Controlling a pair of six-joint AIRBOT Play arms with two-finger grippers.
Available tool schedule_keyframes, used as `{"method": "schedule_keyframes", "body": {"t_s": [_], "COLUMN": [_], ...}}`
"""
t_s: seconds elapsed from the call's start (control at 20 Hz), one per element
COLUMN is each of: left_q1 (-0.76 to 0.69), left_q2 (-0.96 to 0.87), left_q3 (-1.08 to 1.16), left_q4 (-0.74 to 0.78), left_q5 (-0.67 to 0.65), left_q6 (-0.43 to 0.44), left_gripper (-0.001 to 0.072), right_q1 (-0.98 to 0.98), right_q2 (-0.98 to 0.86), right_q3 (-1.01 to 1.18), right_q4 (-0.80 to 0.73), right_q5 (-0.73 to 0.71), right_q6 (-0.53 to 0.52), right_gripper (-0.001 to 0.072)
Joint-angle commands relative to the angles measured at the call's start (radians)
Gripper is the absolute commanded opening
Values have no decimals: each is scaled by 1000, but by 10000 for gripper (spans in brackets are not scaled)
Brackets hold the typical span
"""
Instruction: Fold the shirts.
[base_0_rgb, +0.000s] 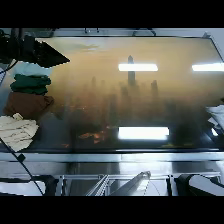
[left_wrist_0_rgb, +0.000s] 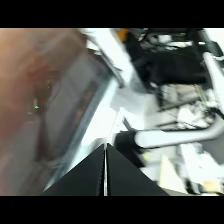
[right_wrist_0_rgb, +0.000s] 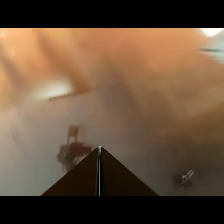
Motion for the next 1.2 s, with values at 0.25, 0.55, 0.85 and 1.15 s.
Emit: {"method": "schedule_keyframes", "body": {"t_s": [0.25,0.55,0.85,1.15], "left_q1": [9,12,14,14], "left_q2": [461,658,723,729], "left_q3": [-598,-933,-948,-948], "left_q4": [212,256,272,271], "left_q5": [162,212,214,212], "left_q6": [51,57,56,56], "left_gripper": [19,19,18,18], "right_q1": [725,960,959,959], "right_q2": [321,375,374,374], "right_q3": [-190,-373,-373,-373], "right_q4": [-83,-111,-108,-108], "right_q5": [-130,-273,-262,-261], "right_q6": [-70,-63,-63,-63], "right_gripper": [16,17,18,18]}}
